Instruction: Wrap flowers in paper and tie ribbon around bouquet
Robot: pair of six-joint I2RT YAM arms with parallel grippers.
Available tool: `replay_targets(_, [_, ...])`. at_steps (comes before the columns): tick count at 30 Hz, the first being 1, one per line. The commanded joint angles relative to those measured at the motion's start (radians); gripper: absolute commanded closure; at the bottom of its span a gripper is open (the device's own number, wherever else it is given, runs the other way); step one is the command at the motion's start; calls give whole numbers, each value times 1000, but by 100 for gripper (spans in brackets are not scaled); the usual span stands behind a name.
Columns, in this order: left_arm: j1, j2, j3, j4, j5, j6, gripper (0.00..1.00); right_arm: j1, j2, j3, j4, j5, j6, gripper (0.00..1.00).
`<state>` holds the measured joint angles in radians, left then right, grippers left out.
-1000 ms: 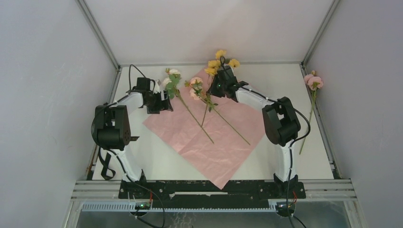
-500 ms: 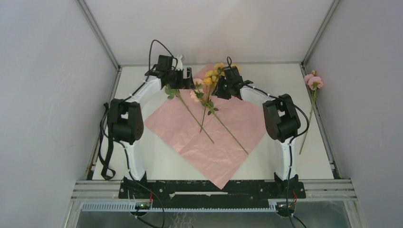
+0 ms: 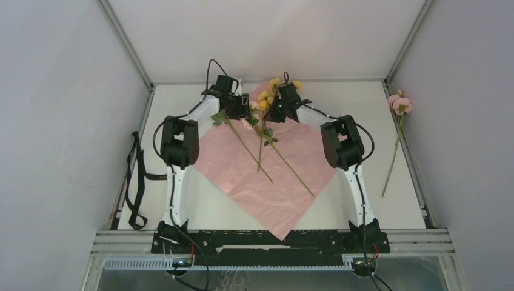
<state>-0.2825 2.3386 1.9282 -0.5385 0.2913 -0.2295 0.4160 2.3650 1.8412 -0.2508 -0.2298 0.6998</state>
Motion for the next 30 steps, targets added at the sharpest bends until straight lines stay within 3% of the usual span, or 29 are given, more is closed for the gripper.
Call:
replay_targets(1, [-9,12,92,13,24,8,52,-18,-15,32,20,-37,33,91])
replay_targets(3, [-9,13,100,13,36,20,77,-19,-65,11,14,-29,-2,98])
replay_targets(5, [-7,2,106,13,43,42,98,-20,-131,-15,-5,-26,-39,99])
replay_targets(6, [-5,-8,113,13,41,54,100,-22,-170,-38,-12,-29,-53,99])
replay_targets(17, [42,-18,281,28,-80,160,100,-32,-500,-271,-119,-88,-215,97])
replay_targets(25, [32,54,360,106,-105,223,100,-8,-376,-246,-123,-40,-304,95])
replay_targets(27, [21,71,381,106,-116,266,100,10,-316,-199,-143,-11,-321,79])
replay_targets(28, [19,75,392,98,-119,279,92,18,-285,-166,-171,-2,-332,70])
replay_targets(30, [19,65,408,62,-117,293,60,25,-234,-106,-233,10,-349,55])
